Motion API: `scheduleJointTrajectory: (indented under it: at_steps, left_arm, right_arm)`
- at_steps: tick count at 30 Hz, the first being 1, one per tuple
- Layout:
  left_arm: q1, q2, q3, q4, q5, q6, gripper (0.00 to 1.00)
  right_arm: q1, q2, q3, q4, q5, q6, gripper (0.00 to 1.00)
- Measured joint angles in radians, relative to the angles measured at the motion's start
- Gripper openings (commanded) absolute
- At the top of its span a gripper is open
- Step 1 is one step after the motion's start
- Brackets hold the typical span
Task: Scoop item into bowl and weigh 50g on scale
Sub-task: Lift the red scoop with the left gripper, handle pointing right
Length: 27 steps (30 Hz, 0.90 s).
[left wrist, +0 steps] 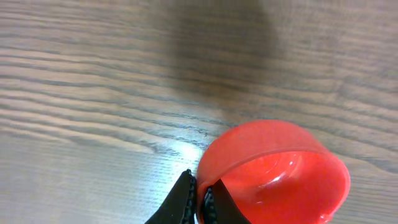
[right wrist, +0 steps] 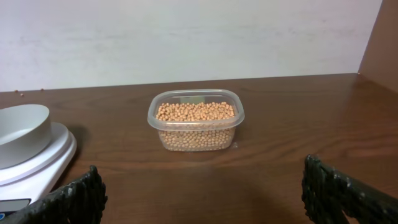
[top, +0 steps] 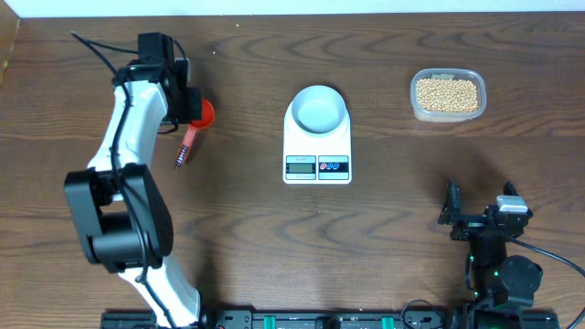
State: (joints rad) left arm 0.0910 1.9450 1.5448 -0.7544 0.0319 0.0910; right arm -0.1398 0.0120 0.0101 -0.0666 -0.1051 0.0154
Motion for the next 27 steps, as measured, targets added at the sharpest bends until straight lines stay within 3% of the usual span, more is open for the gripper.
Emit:
scheduleJointTrajectory:
  at_steps: [11, 27]
  left_arm:
    - [0.000, -0.051, 0.000, -0.058, -0.012, -0.201, 0.07]
    - [0.000, -0.230, 0.000, -0.097, -0.012, -0.645, 0.07]
  right_arm:
    - [0.000, 0.000, 0.000, 0.000, 0.000, 0.000, 0.99]
    - [0.000, 0.000, 0.000, 0.000, 0.000, 0.000, 0.99]
